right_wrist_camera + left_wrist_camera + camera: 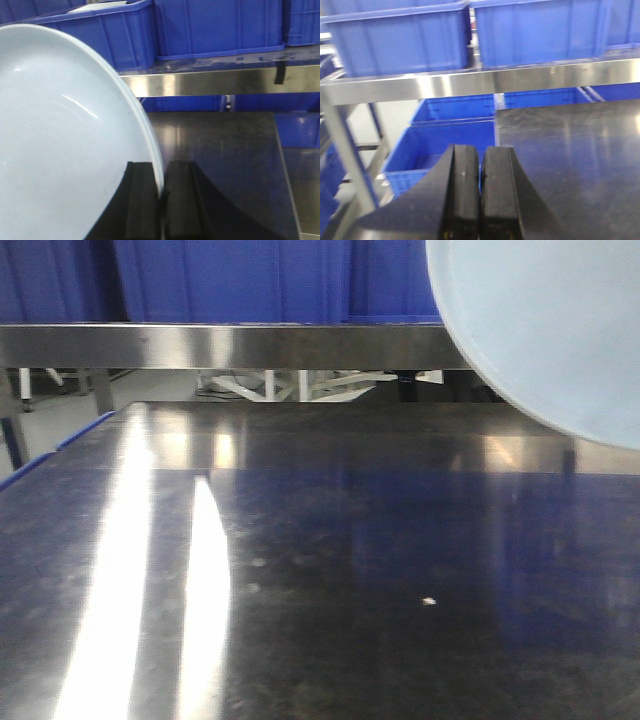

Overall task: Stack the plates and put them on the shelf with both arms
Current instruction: 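Drive the base away from the table holding the plates in the right gripper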

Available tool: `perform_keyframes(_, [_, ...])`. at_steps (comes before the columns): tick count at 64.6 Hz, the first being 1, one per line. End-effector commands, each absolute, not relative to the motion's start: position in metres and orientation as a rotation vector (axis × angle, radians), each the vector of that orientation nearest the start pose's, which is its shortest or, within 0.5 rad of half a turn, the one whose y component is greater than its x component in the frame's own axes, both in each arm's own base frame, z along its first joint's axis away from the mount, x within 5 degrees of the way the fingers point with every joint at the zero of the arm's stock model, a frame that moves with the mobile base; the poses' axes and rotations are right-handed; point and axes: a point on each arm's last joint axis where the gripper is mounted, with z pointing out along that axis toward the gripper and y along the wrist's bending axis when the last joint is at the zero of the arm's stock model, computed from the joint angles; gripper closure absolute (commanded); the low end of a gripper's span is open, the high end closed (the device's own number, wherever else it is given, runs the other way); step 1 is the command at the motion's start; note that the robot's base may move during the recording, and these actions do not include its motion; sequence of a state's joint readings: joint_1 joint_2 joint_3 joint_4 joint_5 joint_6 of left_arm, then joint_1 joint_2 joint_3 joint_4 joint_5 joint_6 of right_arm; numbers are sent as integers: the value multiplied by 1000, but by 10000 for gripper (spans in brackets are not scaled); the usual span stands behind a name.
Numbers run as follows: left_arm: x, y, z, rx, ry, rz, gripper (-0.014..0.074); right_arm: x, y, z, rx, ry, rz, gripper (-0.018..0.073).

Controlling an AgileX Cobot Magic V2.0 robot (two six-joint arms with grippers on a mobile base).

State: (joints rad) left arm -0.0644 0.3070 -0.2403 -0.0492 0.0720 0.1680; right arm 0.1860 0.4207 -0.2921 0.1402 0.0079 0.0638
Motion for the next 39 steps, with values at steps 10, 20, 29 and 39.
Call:
perform_keyframes(10, [83,-5,286,132,1504,42,516,98,17,301,21,1493,294,511])
perform_keyframes(20, [83,-5,286,132,1504,42,516,98,17,301,21,1493,294,511])
perform_keyframes(29, [83,-5,286,132,1504,42,516,98,17,301,21,1493,294,511])
perform_keyframes(39, [83,-5,286,132,1504,42,516,98,17,301,21,1493,294,511])
